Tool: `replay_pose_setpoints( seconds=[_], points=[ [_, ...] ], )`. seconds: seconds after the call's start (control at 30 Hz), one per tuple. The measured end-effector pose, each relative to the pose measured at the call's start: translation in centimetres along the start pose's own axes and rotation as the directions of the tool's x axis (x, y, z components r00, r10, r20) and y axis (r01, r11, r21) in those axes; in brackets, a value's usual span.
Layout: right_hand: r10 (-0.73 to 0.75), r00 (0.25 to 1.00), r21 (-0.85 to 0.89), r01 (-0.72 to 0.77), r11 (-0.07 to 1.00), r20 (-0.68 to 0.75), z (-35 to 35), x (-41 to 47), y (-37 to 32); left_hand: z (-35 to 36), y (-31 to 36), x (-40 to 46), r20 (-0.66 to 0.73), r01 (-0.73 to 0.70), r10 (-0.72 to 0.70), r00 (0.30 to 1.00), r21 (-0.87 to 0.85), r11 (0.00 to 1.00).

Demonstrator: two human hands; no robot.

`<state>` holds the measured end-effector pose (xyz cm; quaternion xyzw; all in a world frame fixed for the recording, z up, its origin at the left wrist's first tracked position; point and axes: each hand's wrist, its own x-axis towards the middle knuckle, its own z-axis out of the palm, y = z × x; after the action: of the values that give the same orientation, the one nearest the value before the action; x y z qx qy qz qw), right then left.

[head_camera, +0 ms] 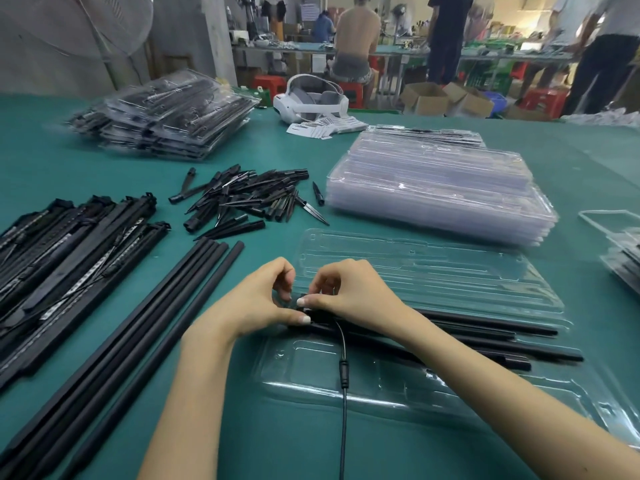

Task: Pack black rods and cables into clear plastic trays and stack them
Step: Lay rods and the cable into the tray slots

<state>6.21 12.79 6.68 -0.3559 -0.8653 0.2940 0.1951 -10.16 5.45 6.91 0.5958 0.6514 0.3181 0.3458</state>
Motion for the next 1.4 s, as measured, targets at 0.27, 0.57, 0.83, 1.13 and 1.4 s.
replay_pose_setpoints(
  seconds=[0.27, 0.57, 0.83, 1.13, 1.4],
  points=[
    [0.168, 0.984, -0.177, -0.157, 0.972, 0.052, -0.1, 1.1, -0.7, 0.3, 0.4, 0.1, 0.017, 0.011, -0.012, 1.000, 0.042, 0.999],
    [0.114, 0.991, -0.148, -0.102, 0.984, 0.071, -0.7, 0.2, -0.6, 0.3, 0.9, -0.1, 0.017, 0.003, -0.005, 1.000, 0.114, 0.993],
    [0.202, 0.979, -0.115, -0.197, 0.974, 0.030, -2.0, -1.2, 1.1, 0.3, 1.3, -0.3, 0.020, 0.005, -0.009, 1.000, 0.169, 0.986],
    [0.064, 0.954, 0.097, -0.037, 0.995, -0.292, -3.1, -5.0, 0.9, 0.3, 2.0, -0.4, 0.170, -0.088, 0.058, 0.984, 0.173, 0.981],
    [0.248, 0.968, -0.307, -0.222, 0.926, 0.048, -1.0, -11.3, -3.6, 3.0, 3.0, -0.5, -0.094, 0.016, 0.058, 0.994, 0.639, 0.769]
  ],
)
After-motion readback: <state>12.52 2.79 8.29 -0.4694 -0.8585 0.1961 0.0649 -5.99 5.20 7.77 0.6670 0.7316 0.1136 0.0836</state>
